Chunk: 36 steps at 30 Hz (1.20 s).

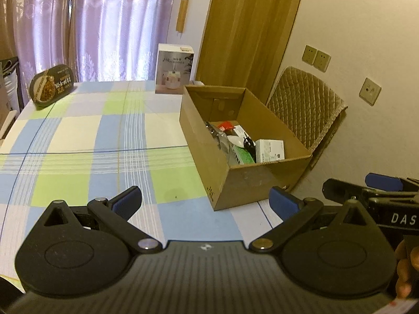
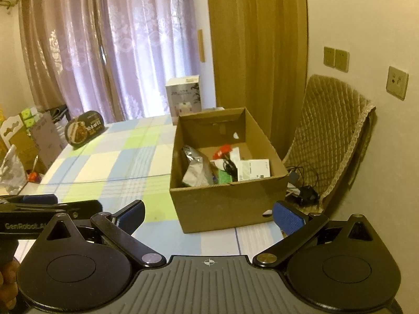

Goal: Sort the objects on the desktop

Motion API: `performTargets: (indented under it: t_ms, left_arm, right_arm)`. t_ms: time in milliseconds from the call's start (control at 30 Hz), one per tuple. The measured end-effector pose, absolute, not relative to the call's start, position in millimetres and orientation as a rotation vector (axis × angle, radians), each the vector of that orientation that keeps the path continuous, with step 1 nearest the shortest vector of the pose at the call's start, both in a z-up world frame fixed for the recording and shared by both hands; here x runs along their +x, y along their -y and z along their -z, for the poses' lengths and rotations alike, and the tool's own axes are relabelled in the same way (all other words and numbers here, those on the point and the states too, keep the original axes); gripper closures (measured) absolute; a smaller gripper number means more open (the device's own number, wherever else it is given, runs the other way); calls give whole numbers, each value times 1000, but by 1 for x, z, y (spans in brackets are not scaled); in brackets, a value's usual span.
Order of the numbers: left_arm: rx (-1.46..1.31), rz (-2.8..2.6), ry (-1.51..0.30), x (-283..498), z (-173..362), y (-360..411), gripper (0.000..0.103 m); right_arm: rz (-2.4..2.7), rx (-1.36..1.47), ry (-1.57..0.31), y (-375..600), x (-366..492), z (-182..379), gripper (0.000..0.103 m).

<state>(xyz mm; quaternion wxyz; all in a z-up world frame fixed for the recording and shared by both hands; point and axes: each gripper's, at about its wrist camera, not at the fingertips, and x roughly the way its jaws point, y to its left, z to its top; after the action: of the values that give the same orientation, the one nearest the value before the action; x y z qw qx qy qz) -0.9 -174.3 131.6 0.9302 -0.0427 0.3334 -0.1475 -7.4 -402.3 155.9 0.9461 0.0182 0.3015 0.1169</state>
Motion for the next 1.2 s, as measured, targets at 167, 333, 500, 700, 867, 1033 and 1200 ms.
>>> performTargets:
  t_ms: [167,333,500,700,867,1033,1200]
  left_arm:
    - [-87,321,-674,-8,-139,181,1]
    - [-81,327,-666,-12,-143,189,1]
    - [-74,329,-660,-14,-145,195,1]
    - [-70,323,-669,-13,-141,200,1]
    - [-71,313,-686,-12,-133,201,1]
    - [-68,308,-697,-13,-128,202,1]
    - [-72,301,-701,-13,-126,201,1]
  right_arm:
    - [-241,34,-608,406,-16,-161,2]
    - [-236,33,-602,413,-22,-165,2]
    - [-232,34,-597,420,-25,-167,2]
    - [-236,35,-603,425,-27,-165,2]
    - [-235,37,-613,425,-27,-161,2]
    - [-243,33,-631,424,-25,-154,2]
    - [-245,31,-634,422,-25,-153,2]
